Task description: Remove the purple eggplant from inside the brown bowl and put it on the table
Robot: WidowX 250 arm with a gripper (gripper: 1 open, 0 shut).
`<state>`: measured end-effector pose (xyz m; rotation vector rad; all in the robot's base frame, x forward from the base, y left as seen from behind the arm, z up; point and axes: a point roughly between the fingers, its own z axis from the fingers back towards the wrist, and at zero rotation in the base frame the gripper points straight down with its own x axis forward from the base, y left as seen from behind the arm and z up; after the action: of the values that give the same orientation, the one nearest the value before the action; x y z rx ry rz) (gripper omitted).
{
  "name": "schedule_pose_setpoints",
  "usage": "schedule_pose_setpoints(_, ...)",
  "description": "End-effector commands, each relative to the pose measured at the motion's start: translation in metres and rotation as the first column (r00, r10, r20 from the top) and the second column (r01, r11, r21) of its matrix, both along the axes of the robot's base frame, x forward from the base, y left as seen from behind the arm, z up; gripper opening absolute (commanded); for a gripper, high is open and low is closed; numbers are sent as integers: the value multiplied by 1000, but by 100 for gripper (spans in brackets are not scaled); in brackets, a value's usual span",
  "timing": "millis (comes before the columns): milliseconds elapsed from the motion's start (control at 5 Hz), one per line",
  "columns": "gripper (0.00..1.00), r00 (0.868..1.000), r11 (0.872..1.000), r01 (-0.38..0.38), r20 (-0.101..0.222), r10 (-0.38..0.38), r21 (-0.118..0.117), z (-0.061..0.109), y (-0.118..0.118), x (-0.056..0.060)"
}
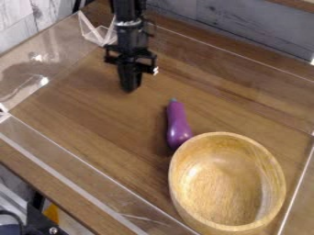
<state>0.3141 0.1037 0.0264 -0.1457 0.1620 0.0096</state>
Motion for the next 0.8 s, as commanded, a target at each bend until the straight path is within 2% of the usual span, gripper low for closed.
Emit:
schedule_pose_setpoints(0, 0, 993, 997, -71, 94, 66, 44, 22, 11, -9)
schedule_pose_setpoints(400, 0, 985, 992, -109, 144, 99, 60, 18, 20, -16)
schedule_pose_setpoints(600, 0, 981, 993, -105, 169, 93, 62, 20, 19, -15)
